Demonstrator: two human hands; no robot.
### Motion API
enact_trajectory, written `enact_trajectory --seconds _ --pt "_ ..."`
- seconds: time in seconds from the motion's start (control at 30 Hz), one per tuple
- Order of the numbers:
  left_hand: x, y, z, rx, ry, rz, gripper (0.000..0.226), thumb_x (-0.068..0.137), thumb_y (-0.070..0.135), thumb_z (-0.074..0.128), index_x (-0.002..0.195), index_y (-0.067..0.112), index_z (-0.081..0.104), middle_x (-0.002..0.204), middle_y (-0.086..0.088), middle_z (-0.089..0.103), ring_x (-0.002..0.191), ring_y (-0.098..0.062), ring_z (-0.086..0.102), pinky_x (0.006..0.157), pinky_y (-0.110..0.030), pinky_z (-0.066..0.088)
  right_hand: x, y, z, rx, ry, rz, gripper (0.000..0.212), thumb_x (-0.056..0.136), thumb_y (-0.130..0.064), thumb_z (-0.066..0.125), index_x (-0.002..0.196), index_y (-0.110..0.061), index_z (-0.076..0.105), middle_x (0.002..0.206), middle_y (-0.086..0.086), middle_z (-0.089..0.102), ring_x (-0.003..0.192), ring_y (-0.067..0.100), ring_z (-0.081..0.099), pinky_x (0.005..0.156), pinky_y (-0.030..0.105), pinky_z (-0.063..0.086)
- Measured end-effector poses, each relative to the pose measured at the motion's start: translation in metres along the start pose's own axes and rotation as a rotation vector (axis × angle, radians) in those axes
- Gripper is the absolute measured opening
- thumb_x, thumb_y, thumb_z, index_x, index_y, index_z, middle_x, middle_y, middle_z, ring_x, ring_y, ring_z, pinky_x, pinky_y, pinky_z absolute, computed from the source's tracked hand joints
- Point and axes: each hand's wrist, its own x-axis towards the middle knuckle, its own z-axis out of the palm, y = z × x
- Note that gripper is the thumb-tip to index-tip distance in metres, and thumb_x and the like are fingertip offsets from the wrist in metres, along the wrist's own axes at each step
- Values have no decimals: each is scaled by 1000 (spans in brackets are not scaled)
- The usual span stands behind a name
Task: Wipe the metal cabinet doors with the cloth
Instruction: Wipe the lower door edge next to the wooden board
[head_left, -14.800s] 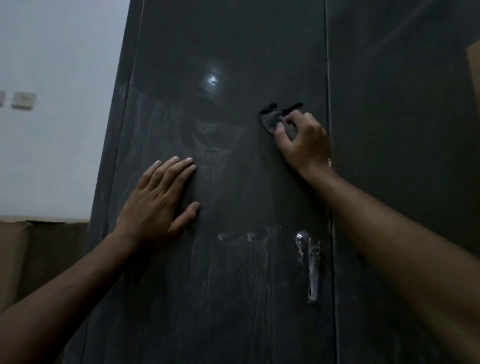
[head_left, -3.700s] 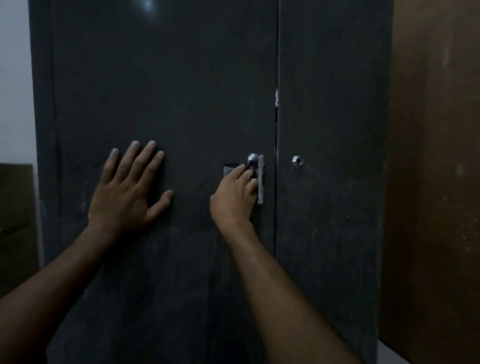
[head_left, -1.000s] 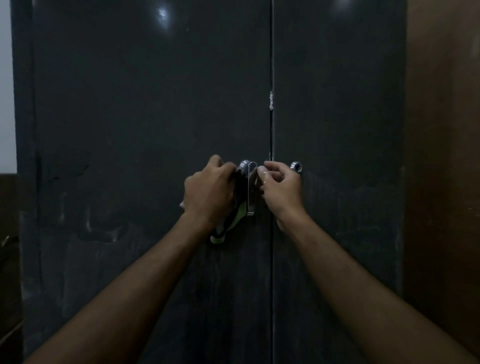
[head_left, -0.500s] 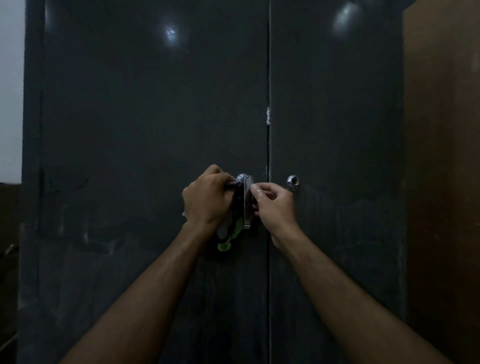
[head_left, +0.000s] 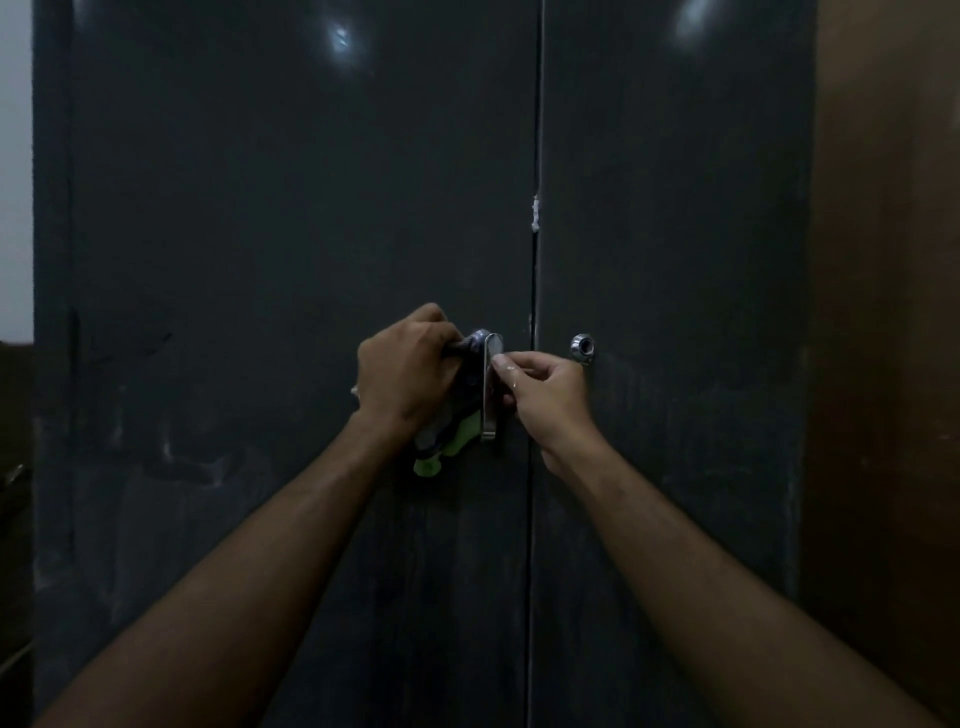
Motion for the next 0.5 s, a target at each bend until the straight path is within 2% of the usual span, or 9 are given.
enact_trajectory --seconds 0.07,0.2,0.27,0.4,0.5 --pt "1 -3 0 -12 -5 -1 25 98 41 69 87 22 80 94 9 66 66 -13 59 52 -26 34 0 1 -1 -1 1 -5 11 95 -15 72 97 -6 78 93 11 78 83 16 71 67 22 53" --pt "-1 -3 1 -59 76 -76 17 97 34 71 90 22 81 94 9 66 68 -9 52 55 -26 34 1 4 -1 -42 6 -45 7 95 -17 72 93 -13 78 91 7 78 85 14 73 70 23 54" --pt "0 -5 4 -56 99 -53 17 97 34 71 90 22 81 94 9 66 67 -8 51 55 -25 33 2 5 0 -60 11 -71 7 96 -17 71 94 -14 77 91 7 78 83 12 72 70 24 55" --pt "-13 -5 11 -14 0 99 20 98 35 71 83 22 77 92 9 65 64 -8 54 52 -24 32 1 5 1 -38 10 -57 8 97 -17 70 97 -14 77 92 4 78 84 10 73 69 20 55" --pt "-18 -1 15 -14 -26 73 23 98 34 68 81 20 74 92 8 63 64 -15 59 53 -28 38 -2 4 1 -80 15 -62 11 98 -21 69 98 -14 77 91 1 78 86 11 74 72 23 57"
